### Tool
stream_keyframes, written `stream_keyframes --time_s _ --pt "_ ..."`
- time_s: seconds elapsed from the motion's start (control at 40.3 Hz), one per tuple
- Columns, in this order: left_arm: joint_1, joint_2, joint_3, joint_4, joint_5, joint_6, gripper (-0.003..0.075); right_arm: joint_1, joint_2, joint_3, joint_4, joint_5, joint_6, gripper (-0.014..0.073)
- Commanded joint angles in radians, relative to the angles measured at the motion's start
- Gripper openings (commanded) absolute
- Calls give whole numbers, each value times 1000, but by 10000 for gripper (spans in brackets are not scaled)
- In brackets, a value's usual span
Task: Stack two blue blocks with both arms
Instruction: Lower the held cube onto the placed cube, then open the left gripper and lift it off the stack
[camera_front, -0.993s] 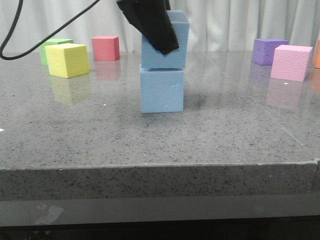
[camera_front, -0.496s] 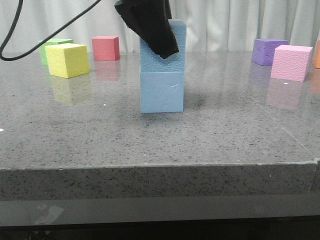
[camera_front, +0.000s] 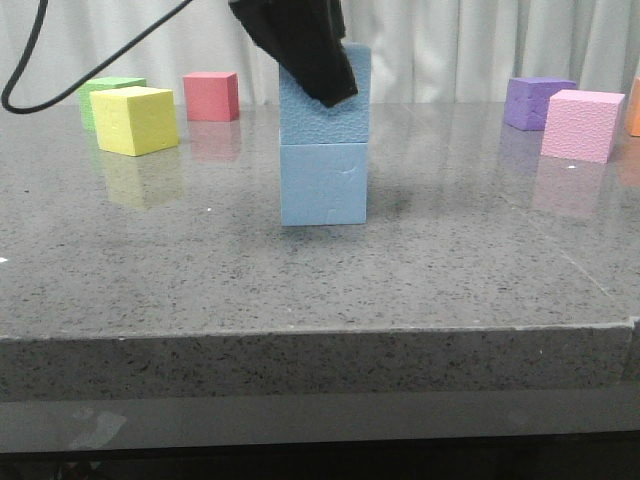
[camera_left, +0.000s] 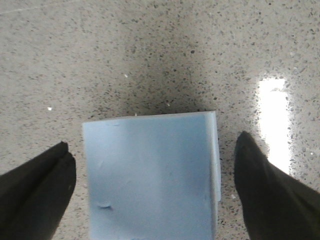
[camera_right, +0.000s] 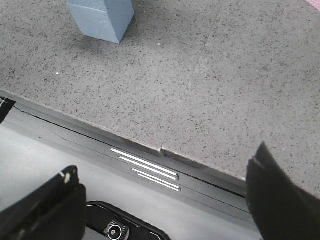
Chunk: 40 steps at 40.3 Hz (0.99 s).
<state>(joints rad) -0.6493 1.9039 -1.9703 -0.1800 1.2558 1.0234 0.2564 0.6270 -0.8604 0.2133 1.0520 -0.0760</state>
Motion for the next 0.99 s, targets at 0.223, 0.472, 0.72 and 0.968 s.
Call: stream_keyframes --time_s 0.223,0.472,0.72,0.968 --pt "-2 -164 -41 -16 17 -150 622 -6 2 -26 1 -63 -4 647" --pt "-2 -272 -41 29 17 -541 622 -6 2 -26 1 -63 -4 647" --pt "-2 -477 42 103 15 -851 621 -6 2 -26 1 -63 -4 647" --pt "-2 -776 444 173 -126 -937 620 -6 2 -26 1 -65 -4 647"
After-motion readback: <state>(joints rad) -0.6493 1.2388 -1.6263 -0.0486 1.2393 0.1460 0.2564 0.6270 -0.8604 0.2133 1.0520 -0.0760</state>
